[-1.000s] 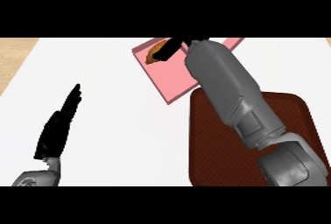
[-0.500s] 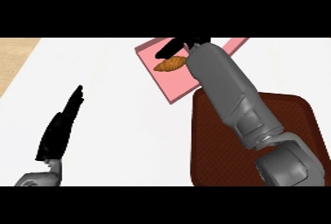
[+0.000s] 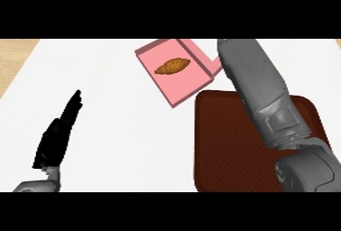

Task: Pick the croissant from the tray and place it in the cardboard box

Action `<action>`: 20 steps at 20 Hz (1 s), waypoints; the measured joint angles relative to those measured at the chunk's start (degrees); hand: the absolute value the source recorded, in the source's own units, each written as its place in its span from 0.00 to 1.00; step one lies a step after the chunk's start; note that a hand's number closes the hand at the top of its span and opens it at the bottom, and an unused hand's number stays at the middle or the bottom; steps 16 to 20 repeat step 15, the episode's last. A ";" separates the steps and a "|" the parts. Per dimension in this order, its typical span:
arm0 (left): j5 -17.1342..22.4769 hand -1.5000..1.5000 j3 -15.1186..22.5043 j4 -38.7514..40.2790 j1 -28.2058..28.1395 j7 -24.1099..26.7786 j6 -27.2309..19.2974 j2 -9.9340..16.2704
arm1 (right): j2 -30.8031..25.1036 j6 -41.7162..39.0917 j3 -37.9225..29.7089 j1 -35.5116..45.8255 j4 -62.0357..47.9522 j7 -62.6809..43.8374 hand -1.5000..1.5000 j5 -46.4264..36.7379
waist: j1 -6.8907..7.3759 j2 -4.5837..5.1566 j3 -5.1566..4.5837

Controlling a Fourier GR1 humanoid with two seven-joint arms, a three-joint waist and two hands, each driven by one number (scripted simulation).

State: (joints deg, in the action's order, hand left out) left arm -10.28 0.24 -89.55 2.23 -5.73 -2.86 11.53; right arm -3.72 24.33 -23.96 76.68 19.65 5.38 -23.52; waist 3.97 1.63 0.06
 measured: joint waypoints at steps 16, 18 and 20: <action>-0.23 0.50 -1.60 0.99 -1.14 0.89 -0.46 -0.03 | -19.76 -12.20 -9.78 -8.99 -1.55 9.88 0.00 9.50 | -2.02 -0.76 0.01; -0.23 0.50 -1.60 0.99 -1.14 0.89 -0.46 -0.03 | -19.76 -12.20 -9.78 -8.99 -1.55 9.88 0.00 9.50 | -2.02 -0.76 0.01; -0.23 0.50 -1.60 0.99 -1.14 0.89 -0.46 -0.03 | -19.76 -12.20 -9.78 -8.99 -1.55 9.88 0.00 9.50 | -2.02 -0.76 0.01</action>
